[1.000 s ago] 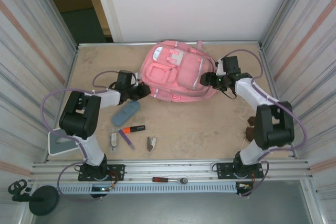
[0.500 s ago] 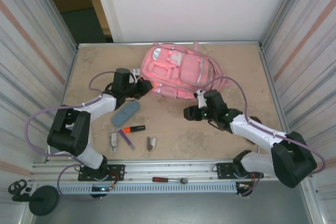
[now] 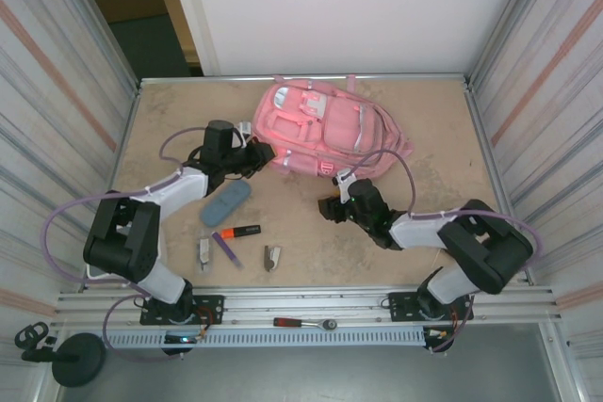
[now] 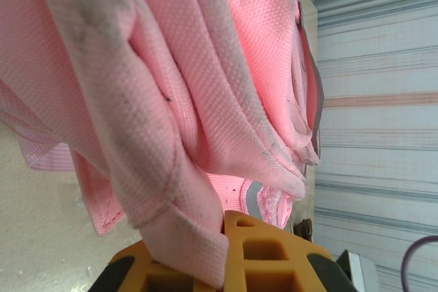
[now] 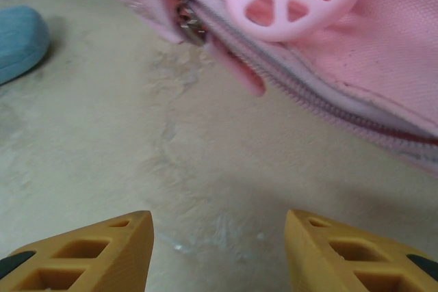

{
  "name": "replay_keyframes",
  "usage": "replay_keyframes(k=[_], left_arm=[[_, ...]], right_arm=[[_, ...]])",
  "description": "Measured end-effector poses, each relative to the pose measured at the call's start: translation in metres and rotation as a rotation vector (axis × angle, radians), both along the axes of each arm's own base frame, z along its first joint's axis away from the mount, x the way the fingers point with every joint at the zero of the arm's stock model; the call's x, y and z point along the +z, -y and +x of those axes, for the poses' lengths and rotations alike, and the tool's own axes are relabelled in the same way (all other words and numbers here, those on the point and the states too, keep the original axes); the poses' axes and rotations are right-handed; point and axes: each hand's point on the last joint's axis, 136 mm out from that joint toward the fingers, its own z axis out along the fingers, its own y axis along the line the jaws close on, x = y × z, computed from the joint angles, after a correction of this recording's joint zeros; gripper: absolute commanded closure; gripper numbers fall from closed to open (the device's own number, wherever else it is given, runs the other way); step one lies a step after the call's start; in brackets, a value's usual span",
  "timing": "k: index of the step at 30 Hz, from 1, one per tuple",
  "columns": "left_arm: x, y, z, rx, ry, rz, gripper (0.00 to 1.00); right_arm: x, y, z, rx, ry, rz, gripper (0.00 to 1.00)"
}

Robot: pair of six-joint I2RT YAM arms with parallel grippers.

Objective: Pack books, pencil case, and school supplies into a backpack

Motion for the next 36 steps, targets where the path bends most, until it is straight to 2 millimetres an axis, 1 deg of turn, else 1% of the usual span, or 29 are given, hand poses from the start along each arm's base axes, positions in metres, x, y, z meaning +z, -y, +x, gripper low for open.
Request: replay_keyframes(k=[4, 8, 11, 14, 17, 20, 24, 30, 34, 36], left_arm=[[0.007, 0.0, -0.002, -0.003, 0.006, -0.003, 1.0], [0.009, 0.0, -0.003, -0.007, 0.004, -0.006, 1.0], [0.008, 0.0, -0.004, -0.009, -0.001, -0.004, 1.0], [0.008, 0.0, -0.004, -0.009, 0.001, -0.004, 1.0], [0.011, 0.0, -0.005, -0.011, 0.007, -0.003, 1.0], [0.014, 0.0, -0.006, -0.012, 0.016, -0.005, 1.0], [0.015, -0.001, -0.006, -0.013, 0.016, -0.005, 1.0], [0.014, -0.001, -0.007, -0.014, 0.012, 0.0, 1.0], [0.013, -0.001, -0.007, -0.016, 0.015, 0.004, 1.0], [0.013, -0.001, -0.007, -0.017, 0.015, 0.005, 1.0]], right_arm=[[-0.008, -0.004, 0.011, -0.028, 0.064, -0.022, 0.46], [-0.011, -0.007, 0.02, -0.058, 0.127, -0.039, 0.46], [-0.003, -0.015, 0.025, -0.067, 0.19, -0.047, 0.48], [0.009, -0.021, 0.03, -0.088, 0.253, -0.044, 0.49], [0.019, -0.017, 0.036, -0.122, 0.3, -0.048, 0.51], [0.023, -0.014, 0.039, -0.142, 0.328, -0.065, 0.54], [0.026, -0.011, 0.041, -0.157, 0.353, -0.088, 0.61], [0.028, -0.007, 0.043, -0.166, 0.381, -0.12, 0.78], [0.031, -0.007, 0.044, -0.166, 0.394, -0.122, 0.85], [0.032, -0.007, 0.045, -0.167, 0.398, -0.121, 0.86]])
